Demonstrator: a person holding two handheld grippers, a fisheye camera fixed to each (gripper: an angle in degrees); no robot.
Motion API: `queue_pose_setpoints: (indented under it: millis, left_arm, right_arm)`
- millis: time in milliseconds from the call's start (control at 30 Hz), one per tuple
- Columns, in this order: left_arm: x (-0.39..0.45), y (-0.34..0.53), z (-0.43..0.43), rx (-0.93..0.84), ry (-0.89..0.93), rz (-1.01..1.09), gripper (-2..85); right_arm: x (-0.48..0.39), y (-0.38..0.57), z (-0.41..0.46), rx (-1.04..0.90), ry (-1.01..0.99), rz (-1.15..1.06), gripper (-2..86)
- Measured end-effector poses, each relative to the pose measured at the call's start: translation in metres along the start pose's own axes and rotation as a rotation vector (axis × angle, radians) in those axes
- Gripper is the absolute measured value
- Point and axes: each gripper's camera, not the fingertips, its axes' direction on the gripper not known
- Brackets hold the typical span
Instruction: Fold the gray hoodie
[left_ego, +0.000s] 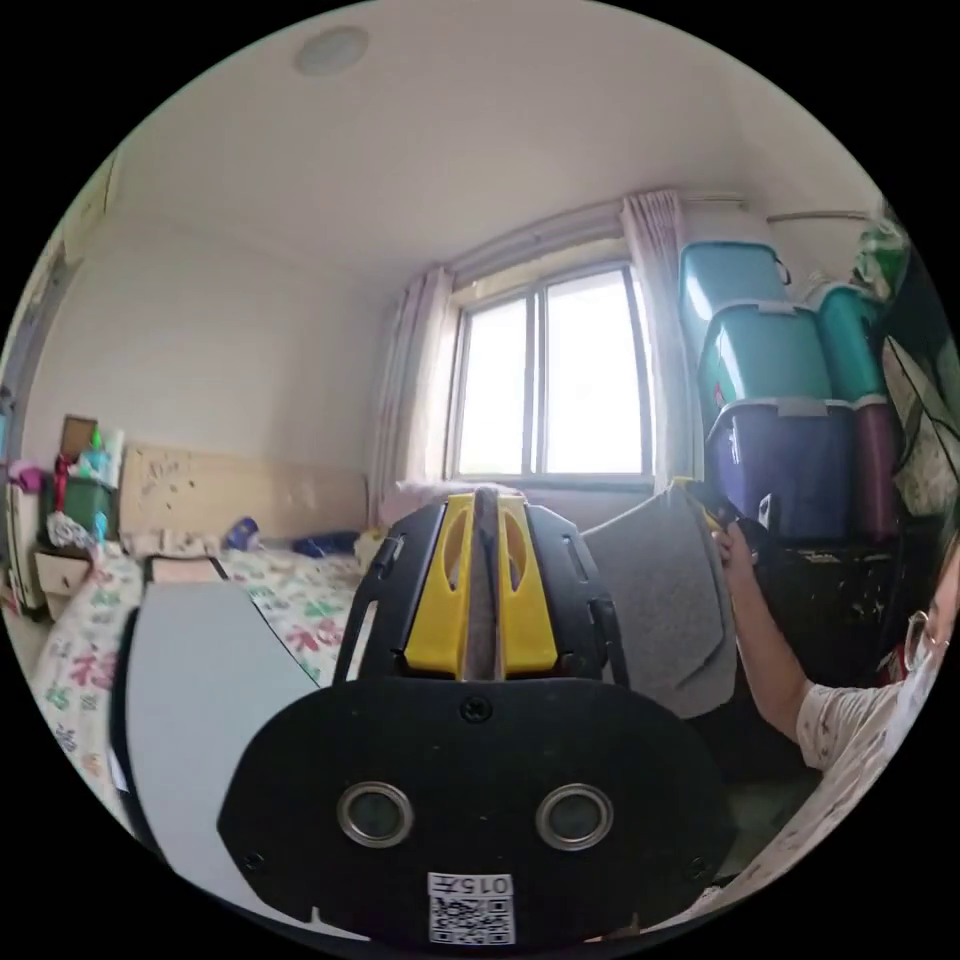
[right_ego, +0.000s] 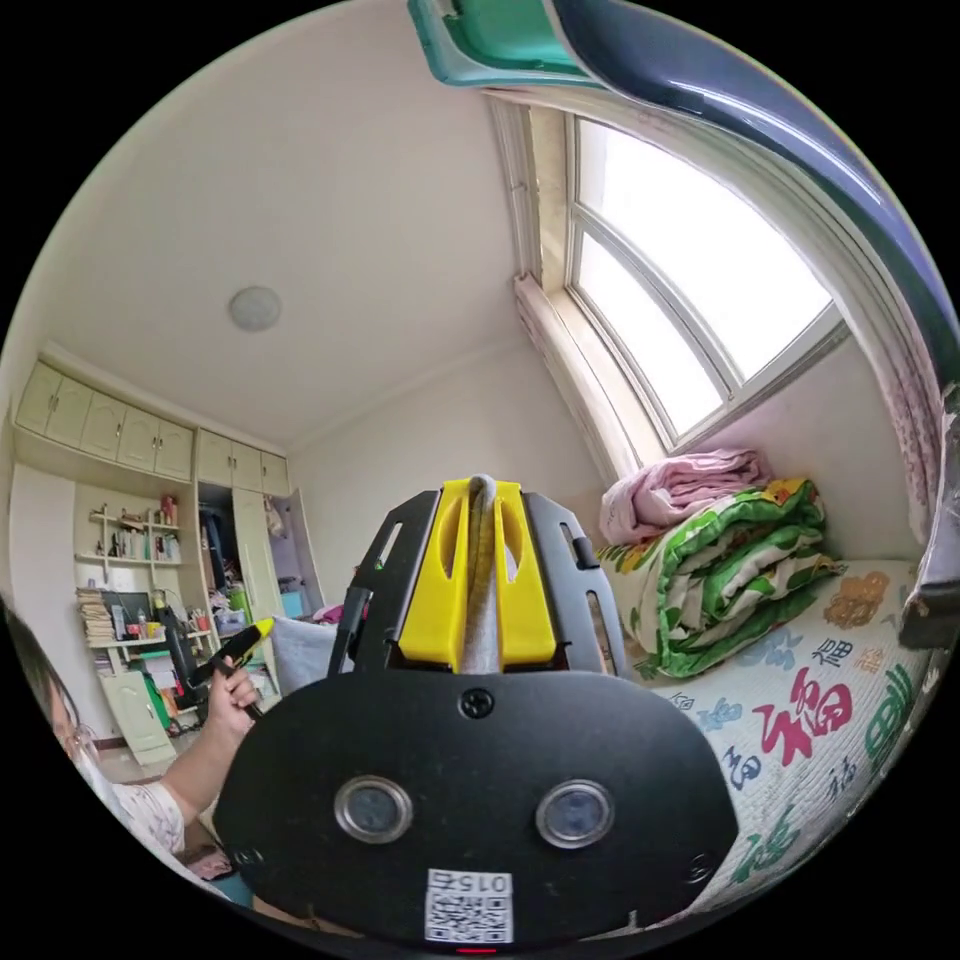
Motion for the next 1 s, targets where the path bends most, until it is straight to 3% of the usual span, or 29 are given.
queue_pose_setpoints:
  millis: [200, 367, 567, 733, 867, 1000]
  left_arm:
    - [-0.008, -0.080, -0.144, 0.187, -0.239, 0.041, 1.2]
    - [-0.043, -0.093, -0.199, 0.209, -0.371, -0.017, 1.3]
    - [-0.153, -0.047, -0.175, -0.049, -0.510, -0.226, 1.4]
    - [-0.273, 0.042, -0.117, -0.387, -0.644, -0.495, 1.2]
    - [-0.322, 0.069, -0.104, -0.422, -0.655, -0.626, 1.0]
    - [-0.355, 0.056, -0.091, -0.462, -0.587, -0.705, 1.1]
  right_arm:
    - [-0.009, 0.035, 0.032, -0.085, -0.263, 0.121, 4.1]
    - [-0.030, 0.086, 0.108, -0.200, -0.299, 0.097, 4.0]
    - [-0.030, 0.220, 0.273, -0.504, -0.165, 0.009, 3.6]
    - [-0.002, 0.392, 0.461, -0.891, 0.108, -0.146, 3.8]
    - [0.019, 0.468, 0.537, -1.020, 0.248, -0.335, 4.0]
    - [0.060, 0.486, 0.590, -1.121, 0.236, -0.303, 4.5]
